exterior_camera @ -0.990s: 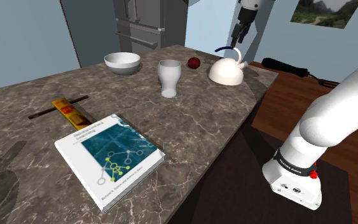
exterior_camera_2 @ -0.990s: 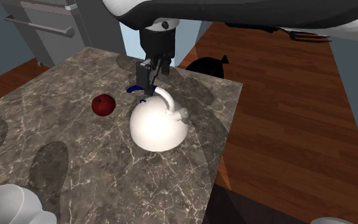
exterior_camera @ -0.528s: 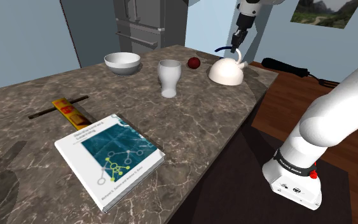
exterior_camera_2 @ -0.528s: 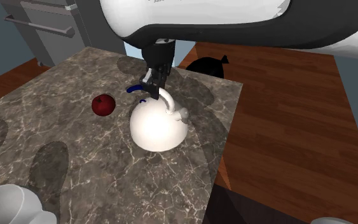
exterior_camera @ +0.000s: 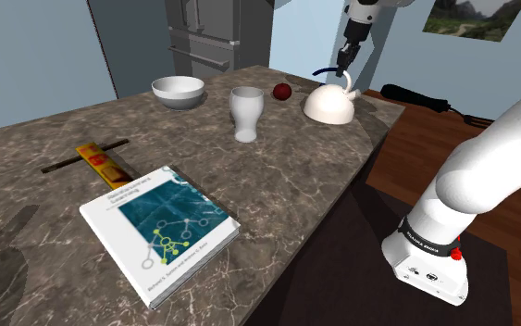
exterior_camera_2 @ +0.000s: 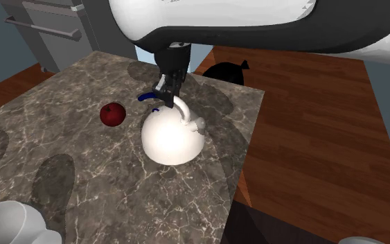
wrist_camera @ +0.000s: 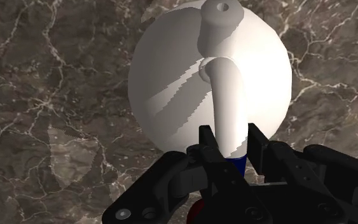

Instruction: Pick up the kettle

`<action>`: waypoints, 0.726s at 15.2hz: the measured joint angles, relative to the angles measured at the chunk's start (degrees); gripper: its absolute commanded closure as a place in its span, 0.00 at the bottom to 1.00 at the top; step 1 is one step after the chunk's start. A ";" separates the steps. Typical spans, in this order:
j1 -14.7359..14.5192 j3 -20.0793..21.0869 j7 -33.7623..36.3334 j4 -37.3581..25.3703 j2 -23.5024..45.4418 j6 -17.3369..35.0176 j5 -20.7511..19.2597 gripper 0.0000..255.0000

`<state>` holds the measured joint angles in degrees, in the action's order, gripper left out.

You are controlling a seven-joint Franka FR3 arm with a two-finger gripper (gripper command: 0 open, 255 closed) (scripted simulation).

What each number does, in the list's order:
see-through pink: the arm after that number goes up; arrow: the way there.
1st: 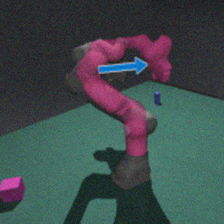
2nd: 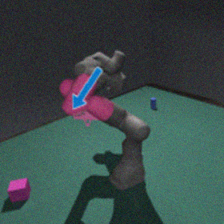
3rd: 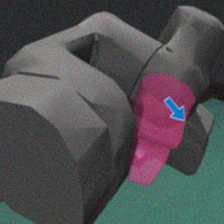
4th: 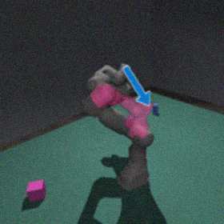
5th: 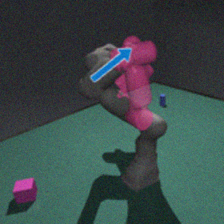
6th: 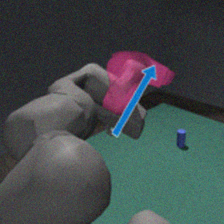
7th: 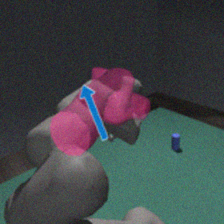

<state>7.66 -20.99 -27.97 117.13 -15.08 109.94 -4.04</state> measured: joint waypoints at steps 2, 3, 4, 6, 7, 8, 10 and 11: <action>-0.01 -0.01 -0.08 -0.89 0.11 -0.90 0.04 1.00; -0.03 0.02 -0.07 -1.64 0.13 -1.65 0.06 1.00; -0.06 0.08 -0.04 -2.18 0.10 -2.21 0.06 1.00; -0.06 0.13 -0.07 -3.62 -0.03 -3.78 0.05 1.00; -0.10 0.20 0.00 -4.30 -0.01 -4.44 0.07 1.00; -0.13 0.21 -0.05 -5.24 0.11 -5.25 0.13 1.00; -0.17 0.17 -0.20 -7.16 0.43 -6.87 0.27 1.00; -0.19 0.24 -0.17 -8.00 0.37 -7.77 0.25 1.00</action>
<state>7.47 -20.75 -28.14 109.13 -14.72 102.17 -3.78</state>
